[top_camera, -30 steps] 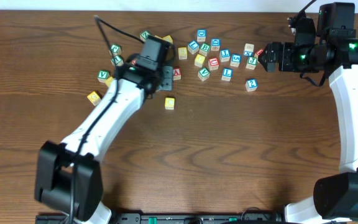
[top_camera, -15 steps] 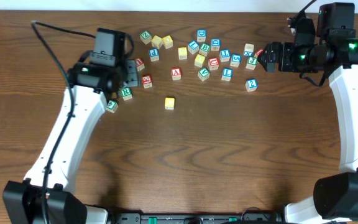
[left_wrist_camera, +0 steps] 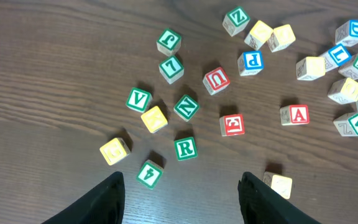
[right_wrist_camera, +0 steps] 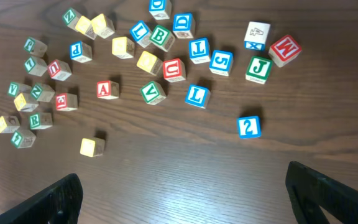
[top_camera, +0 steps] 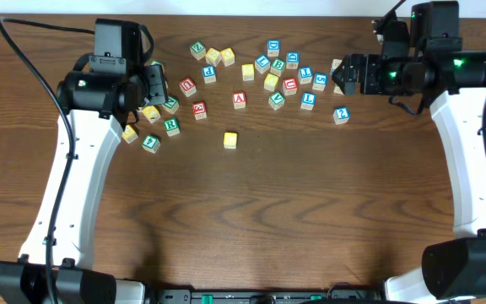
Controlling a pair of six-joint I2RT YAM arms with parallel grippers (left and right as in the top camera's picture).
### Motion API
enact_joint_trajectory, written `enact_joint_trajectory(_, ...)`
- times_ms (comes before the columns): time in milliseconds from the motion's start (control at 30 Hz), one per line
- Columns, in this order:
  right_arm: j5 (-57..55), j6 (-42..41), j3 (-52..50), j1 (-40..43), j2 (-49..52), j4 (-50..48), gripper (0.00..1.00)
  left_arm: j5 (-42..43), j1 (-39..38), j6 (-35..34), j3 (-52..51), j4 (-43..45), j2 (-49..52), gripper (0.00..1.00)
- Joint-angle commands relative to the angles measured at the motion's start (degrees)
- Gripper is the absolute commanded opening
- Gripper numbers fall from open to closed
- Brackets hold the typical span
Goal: Spell out CORL
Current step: 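Open the left gripper and pull it back toward the left, then swing the right gripper over the yellow-faced O block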
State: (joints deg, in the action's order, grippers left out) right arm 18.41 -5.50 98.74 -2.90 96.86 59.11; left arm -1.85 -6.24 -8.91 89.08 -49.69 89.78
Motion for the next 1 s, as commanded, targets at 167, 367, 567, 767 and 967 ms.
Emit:
enact_joint_trajectory(167,-5.3,-5.3,1.2,-2.7,-0.1,-0.2,0.99,-0.1,0.2,0.7,1.0,-0.4,-0.1,0.58)
enact_joint_trajectory(367,-5.5,-9.2,1.2,-4.0,0.2,-1.9,0.94,-0.1,0.2,0.7,0.9,-0.4,0.1,0.58)
enact_joint_trajectory(567,-4.2,-13.5,2.0,-6.9,4.6,-6.4,0.88,-0.2,0.2,0.7,0.9,-0.4,0.2,0.58)
enact_joint_trajectory(767,-5.4,-14.6,13.4,-10.1,16.0,-5.7,0.85,-0.2,0.2,0.7,0.9,-0.4,0.1,0.58)
enact_joint_trajectory(967,-9.1,-21.6,24.5,-14.7,29.3,-7.2,0.78,-0.1,0.2,0.7,0.9,-0.5,0.1,0.58)
